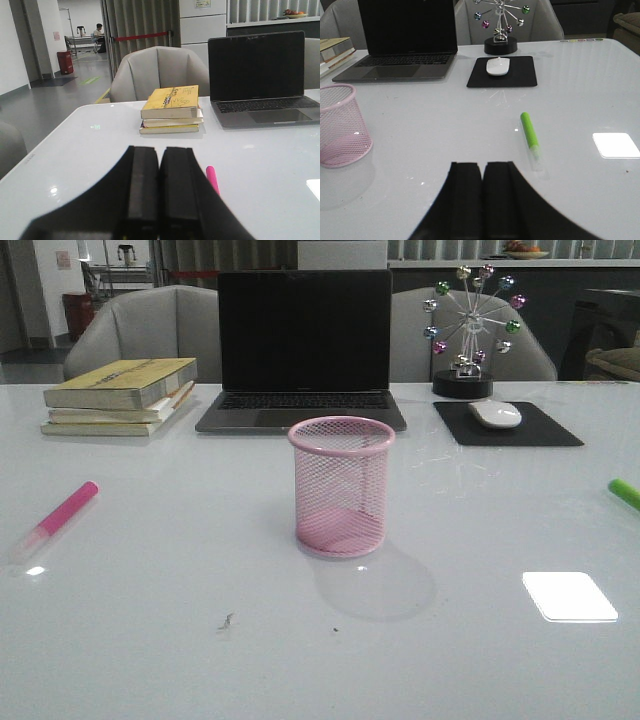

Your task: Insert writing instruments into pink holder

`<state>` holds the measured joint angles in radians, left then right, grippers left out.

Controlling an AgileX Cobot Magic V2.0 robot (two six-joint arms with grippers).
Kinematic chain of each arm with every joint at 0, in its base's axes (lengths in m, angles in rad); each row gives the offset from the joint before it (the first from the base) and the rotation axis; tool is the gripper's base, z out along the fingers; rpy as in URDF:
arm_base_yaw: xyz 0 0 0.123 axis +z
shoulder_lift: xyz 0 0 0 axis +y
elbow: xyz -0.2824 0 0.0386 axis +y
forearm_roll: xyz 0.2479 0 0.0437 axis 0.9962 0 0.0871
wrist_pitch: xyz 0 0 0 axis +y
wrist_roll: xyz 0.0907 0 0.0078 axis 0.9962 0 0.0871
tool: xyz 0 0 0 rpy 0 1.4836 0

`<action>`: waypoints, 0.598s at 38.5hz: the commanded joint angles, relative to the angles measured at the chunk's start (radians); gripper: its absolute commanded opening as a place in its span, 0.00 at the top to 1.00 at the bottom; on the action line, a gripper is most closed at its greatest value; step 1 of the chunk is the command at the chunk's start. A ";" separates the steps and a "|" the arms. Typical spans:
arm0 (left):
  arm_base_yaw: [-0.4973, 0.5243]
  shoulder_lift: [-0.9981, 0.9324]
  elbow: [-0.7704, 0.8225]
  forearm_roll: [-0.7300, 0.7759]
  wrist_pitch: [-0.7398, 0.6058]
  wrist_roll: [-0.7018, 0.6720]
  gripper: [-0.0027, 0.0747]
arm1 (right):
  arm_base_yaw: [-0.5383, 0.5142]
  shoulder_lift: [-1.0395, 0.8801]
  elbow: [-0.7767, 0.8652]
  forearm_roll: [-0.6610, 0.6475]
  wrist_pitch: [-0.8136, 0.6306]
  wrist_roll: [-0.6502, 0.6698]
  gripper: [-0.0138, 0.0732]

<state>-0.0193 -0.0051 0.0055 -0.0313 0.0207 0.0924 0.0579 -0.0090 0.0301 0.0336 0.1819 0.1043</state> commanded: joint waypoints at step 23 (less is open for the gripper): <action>-0.007 -0.017 -0.182 -0.043 -0.270 -0.010 0.85 | -0.006 -0.019 -0.076 -0.009 -0.443 0.001 0.78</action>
<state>-0.0193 -0.0051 -0.0824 -0.0679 -0.2243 0.0924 0.0579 -0.0090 0.0269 0.0336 -0.1653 0.1043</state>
